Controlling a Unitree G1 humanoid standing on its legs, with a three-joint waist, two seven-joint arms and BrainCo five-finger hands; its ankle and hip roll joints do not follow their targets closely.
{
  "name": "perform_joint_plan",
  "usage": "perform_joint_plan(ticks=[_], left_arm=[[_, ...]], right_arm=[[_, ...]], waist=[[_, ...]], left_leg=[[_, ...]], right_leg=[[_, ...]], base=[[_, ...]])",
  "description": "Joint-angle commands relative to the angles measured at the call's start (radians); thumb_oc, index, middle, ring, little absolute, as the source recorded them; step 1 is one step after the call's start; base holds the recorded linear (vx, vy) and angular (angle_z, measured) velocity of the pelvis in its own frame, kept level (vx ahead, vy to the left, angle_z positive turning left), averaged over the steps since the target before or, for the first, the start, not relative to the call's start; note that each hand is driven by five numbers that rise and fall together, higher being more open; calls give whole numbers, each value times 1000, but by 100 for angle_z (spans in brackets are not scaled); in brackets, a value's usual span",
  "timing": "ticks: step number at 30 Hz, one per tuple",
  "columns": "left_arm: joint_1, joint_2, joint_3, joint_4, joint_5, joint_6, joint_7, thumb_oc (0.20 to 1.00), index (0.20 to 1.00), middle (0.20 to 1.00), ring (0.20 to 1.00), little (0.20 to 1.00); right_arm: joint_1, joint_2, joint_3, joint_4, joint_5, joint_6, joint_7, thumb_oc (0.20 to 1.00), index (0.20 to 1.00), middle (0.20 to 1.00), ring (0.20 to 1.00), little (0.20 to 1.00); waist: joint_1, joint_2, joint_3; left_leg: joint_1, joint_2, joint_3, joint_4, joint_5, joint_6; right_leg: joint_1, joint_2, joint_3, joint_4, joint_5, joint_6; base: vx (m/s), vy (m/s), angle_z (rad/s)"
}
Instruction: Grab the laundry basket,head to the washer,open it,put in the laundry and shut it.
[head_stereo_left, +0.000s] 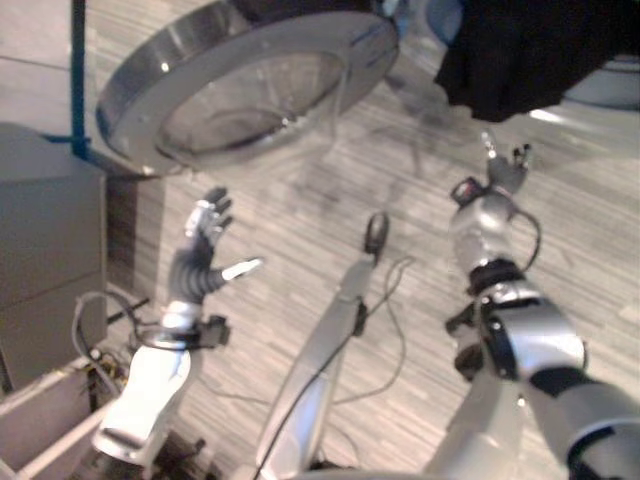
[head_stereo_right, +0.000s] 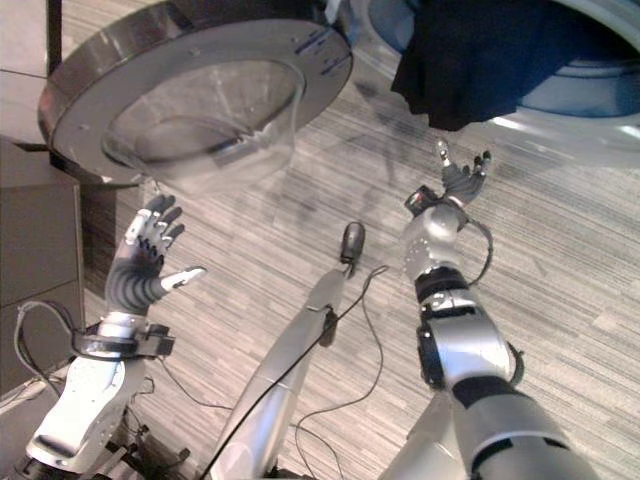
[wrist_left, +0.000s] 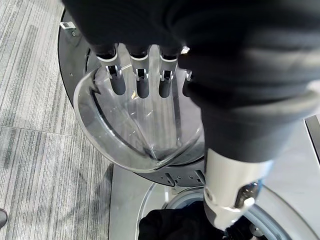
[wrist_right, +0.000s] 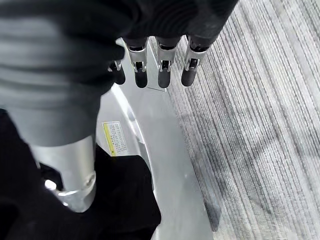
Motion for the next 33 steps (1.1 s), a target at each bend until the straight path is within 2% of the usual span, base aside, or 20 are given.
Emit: perform_joint_plan(ticks=[1, 6, 7, 11, 15, 16, 17, 18, 19, 28, 33], left_arm=[[-36, -5, -1, -31, -22, -53, -7, 1000, 1000, 1000, 1000, 1000], [-56, -4, 8, -40, -38, -58, -17, 1000, 1000, 1000, 1000, 1000], [-62, -9, 20, -50, -50, -64, -16, 1000, 1000, 1000, 1000, 1000], [-73, -15, 22, -54, -56, -62, -17, 1000, 1000, 1000, 1000, 1000], [-91, -24, 18, -54, -61, -56, -25, 1000, 1000, 1000, 1000, 1000], [-93, -23, 17, -53, -62, -54, -28, 1000, 1000, 1000, 1000, 1000], [-93, -23, 17, -54, -61, -54, -28, 1000, 1000, 1000, 1000, 1000], [-95, -24, 15, -52, -60, -53, -28, 1000, 1000, 1000, 1000, 1000], [-96, -24, 15, -52, -60, -53, -28, 1000, 1000, 1000, 1000, 1000], [-134, -22, -11, -43, -54, -51, -21, 1000, 1000, 1000, 1000, 1000], [-141, -19, -5, -35, -47, -50, -20, 1000, 1000, 1000, 1000, 1000]], right_arm=[[-32, -47, 46, -50, 58, -36, 50, 1000, 1000, 1000, 1000, 1000], [-83, -104, 69, -38, 78, -35, 67, 1000, 1000, 1000, 1000, 1000], [-109, -137, 83, -28, 97, -34, 78, 1000, 1000, 1000, 1000, 1000], [-138, -151, 100, -4, 129, -27, 101, 1000, 1000, 1000, 1000, 1000], [-167, -141, 90, 24, 232, -38, 152, 1000, 1000, 1000, 1000, 1000], [-171, -132, 88, 33, 258, -44, 166, 727, 727, 727, 727, 727], [-173, -130, 87, 36, 265, -45, 169, 564, 564, 564, 564, 564], [-178, -125, 87, 40, 277, -47, 175, 338, 338, 338, 338, 338], [-179, -125, 88, 41, 280, -48, 177, 200, 200, 200, 200, 200], [-205, 7, 88, 3, 394, -93, 211, 200, 200, 200, 200, 200], [-211, 38, 93, -64, 413, -112, 235, 200, 200, 200, 200, 200]], waist=[[34, 40, 15], [52, 41, 14], [58, 37, 10], [60, 33, 12], [64, 28, 13], [65, 27, 13], [66, 27, 13], [67, 27, 12], [67, 27, 13], [76, 18, 15], [83, 20, 16]], left_leg=[[-68, -32, 22, 115, -170, 16], [-65, -34, 16, 103, -164, 11], [-66, -34, 15, 97, -160, 8], [-69, -34, 13, 97, -158, 7], [-72, -32, 14, 96, -158, 7], [-71, -31, 14, 97, -159, 7], [-70, -31, 14, 97, -159, 7], [-70, -31, 14, 99, -159, 7], [-70, -31, 14, 99, -159, 7], [-60, -26, 14, 100, -160, 8], [-57, -25, 8, 95, -155, 1]], right_leg=[[80, 62, 5, -26, -42, -5], [82, 62, 0, -32, -46, -5], [83, 64, -5, -35, -48, -6], [80, 67, -5, -38, -46, -6], [75, 69, -5, -37, -46, -7], [75, 70, -4, -37, -45, -7], [75, 70, -4, -36, -45, -7], [75, 70, -5, -35, -45, -7], [75, 70, -5, -35, -45, -7], [92, 73, -15, -44, -39, -2], [99, 77, -25, -47, -43, -3]], base=[[13, -17, 4], [0, 0, 0], [0, 0, 0], [0, -2, 1], [1, -3, 1], [0, 0, 0], [0, 0, 0], [0, 0, 0], [0, 0, 0], [0, 0, 0], [-2, -6, 0]])
